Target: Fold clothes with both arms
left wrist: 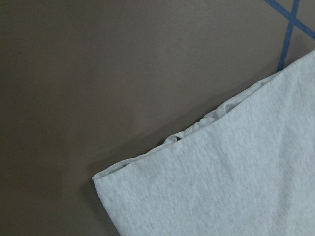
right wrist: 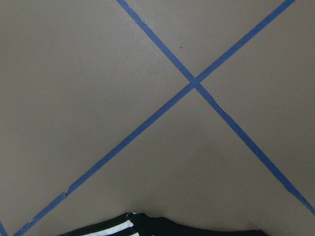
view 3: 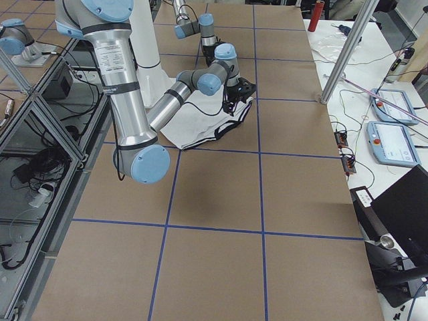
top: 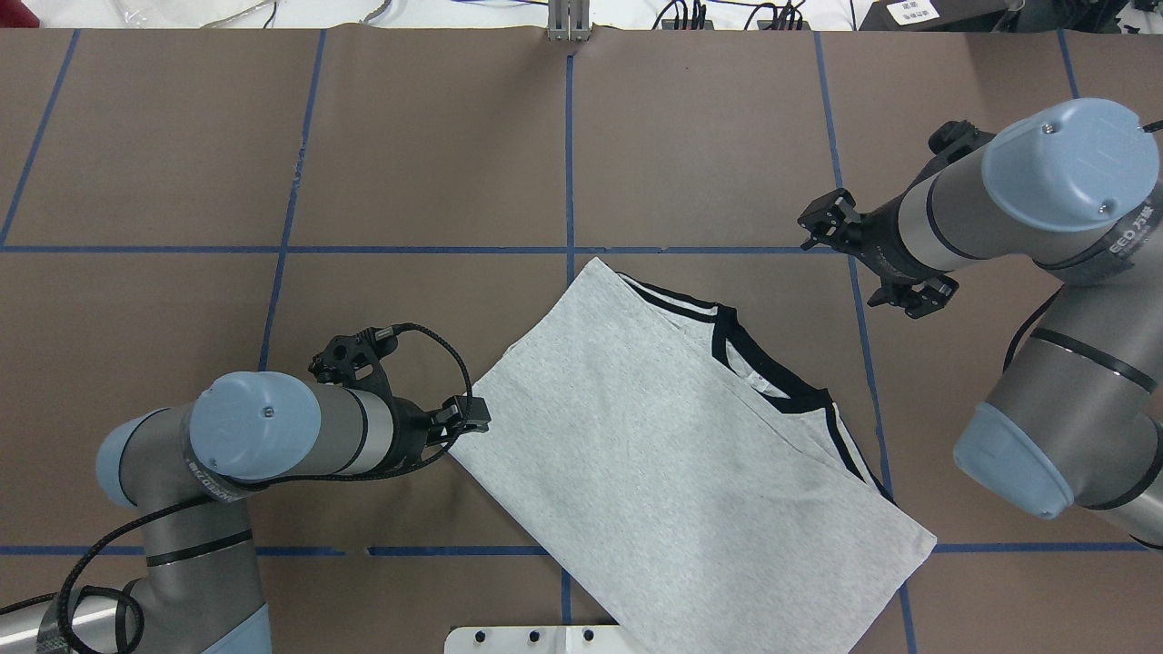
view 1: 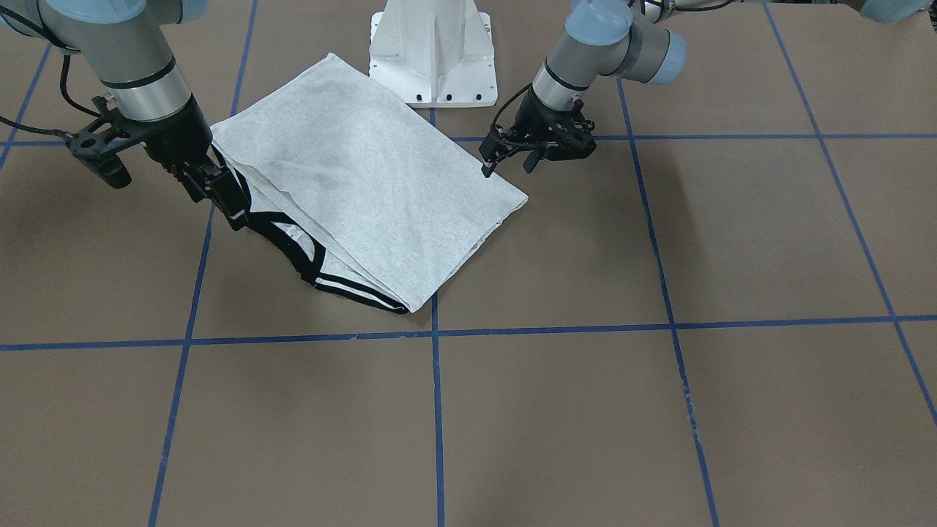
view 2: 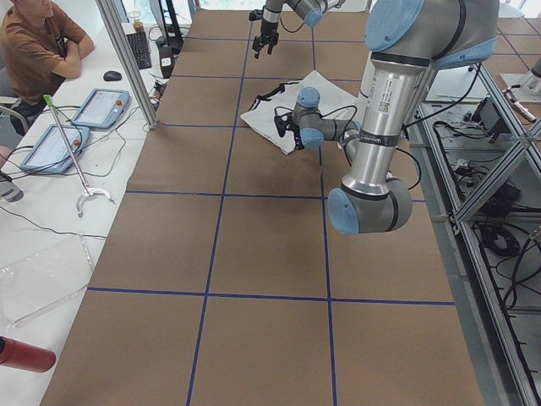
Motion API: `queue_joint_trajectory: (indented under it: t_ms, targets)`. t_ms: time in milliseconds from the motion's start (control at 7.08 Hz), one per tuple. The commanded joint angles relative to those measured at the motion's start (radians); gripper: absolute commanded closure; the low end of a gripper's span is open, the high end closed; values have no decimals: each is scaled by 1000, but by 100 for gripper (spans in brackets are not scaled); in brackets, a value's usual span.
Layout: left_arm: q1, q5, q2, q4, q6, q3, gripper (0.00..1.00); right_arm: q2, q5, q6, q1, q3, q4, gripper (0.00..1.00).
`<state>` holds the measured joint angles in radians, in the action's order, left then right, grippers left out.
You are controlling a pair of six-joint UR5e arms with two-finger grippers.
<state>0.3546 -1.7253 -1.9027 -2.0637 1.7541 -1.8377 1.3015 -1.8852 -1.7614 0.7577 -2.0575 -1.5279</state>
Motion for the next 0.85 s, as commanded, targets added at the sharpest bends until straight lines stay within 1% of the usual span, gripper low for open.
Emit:
queue_joint_trajectory:
  t_ms: [0,141,282,424,565,706]
  targets:
    - [-2,24,-6,17,1,35,13,-5,1,0,0,17,0,0]
    - [-2,24,-12,19,1,38,24,-33,1,-1,2,37,0,0]
    - [1,26,-12,30,1,40,34,-37,-2,-3,2,43,0,0]
    - [1,26,-13,34,1,50,40,-42,-3,-4,0,43,0,0]
    - [4,26,-15,36,2,48,54,-44,-3,-3,0,43,0,0]
    - [6,26,-13,36,1,51,74,-44,-3,-4,0,43,0,0]
